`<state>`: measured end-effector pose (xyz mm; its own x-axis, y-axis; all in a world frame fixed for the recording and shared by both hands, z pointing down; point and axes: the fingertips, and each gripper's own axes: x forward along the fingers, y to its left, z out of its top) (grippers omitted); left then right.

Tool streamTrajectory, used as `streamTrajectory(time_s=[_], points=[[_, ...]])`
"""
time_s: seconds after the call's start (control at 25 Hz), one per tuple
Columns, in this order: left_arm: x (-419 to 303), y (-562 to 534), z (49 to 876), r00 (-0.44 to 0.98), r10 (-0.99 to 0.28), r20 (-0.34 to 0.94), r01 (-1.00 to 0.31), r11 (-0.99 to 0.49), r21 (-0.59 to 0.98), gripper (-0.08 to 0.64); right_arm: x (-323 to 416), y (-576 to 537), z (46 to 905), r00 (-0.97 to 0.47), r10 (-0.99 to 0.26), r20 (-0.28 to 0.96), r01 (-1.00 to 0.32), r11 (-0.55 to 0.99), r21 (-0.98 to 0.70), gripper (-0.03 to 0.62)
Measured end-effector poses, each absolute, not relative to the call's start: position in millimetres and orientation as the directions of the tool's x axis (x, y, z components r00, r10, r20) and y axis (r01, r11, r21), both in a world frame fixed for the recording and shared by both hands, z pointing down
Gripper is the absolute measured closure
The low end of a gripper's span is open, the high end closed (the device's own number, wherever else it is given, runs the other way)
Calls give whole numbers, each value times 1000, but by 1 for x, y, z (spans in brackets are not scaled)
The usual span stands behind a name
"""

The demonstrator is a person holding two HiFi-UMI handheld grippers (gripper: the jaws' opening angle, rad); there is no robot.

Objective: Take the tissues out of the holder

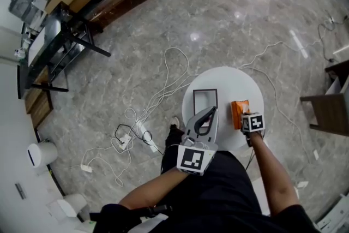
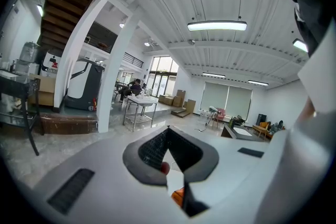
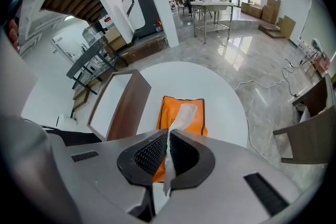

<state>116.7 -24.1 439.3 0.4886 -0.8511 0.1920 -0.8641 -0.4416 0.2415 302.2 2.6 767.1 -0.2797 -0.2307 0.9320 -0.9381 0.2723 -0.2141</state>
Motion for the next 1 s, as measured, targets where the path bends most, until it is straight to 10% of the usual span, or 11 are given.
streamTrajectory(time_s=[1.0], points=[[94, -13, 443, 429, -883, 189, -893, -384, 233, 561, 296, 10, 783, -297, -225, 928, -938, 251, -240, 578]])
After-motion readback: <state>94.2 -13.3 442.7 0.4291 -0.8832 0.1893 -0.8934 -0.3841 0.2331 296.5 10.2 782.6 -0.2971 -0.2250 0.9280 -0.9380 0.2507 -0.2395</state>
